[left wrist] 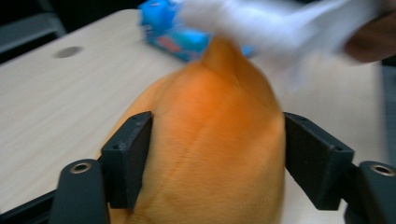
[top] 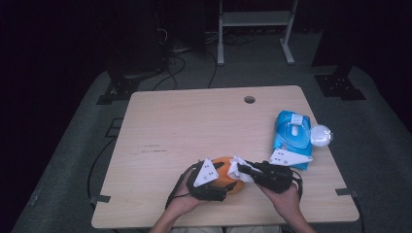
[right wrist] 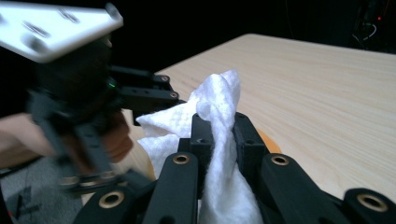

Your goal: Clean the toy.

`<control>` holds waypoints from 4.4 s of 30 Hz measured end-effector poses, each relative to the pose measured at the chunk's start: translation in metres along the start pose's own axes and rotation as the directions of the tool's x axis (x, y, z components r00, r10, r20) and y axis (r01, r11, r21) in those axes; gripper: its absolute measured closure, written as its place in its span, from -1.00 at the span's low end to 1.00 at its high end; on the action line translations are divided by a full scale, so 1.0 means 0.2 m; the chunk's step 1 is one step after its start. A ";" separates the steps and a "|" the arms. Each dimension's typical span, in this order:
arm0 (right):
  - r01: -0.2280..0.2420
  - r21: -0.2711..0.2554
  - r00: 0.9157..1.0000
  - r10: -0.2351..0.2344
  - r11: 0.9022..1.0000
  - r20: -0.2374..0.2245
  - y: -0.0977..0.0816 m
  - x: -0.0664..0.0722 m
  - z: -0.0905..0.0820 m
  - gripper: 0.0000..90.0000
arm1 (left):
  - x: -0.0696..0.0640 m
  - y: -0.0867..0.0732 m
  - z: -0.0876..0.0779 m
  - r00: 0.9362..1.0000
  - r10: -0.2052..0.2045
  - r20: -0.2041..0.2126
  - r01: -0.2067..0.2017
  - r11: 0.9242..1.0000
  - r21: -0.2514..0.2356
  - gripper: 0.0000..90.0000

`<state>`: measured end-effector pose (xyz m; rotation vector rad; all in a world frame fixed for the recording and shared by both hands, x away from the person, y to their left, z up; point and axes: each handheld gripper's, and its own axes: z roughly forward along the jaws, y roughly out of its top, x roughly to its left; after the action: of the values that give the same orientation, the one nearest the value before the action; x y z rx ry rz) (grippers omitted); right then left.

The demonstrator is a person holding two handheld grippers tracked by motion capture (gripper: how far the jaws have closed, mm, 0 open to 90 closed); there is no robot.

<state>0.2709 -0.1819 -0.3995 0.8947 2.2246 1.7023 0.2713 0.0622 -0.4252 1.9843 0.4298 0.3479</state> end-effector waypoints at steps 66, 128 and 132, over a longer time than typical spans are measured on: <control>0.037 0.304 0.998 -0.022 0.952 -0.051 -0.23 -0.16 -0.16 0.76 | 0.03 -0.04 -0.02 0.979 -0.086 0.187 0.065 0.991 0.119 -0.53; 0.051 0.259 0.997 -0.033 0.964 -0.073 -0.18 -0.14 -0.10 0.78 | -0.02 -0.03 -0.05 0.990 -0.124 0.073 0.111 0.980 0.164 -0.67; 0.038 0.245 0.992 -0.008 0.969 -0.122 -0.17 -0.13 -0.10 0.78 | -0.01 -0.10 -0.03 0.980 -0.158 0.120 0.136 0.976 0.168 -0.61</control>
<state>0.2689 -0.2182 -0.4302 0.8327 2.5591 1.5298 0.2635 0.0745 -0.4408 2.1015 0.5295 0.0887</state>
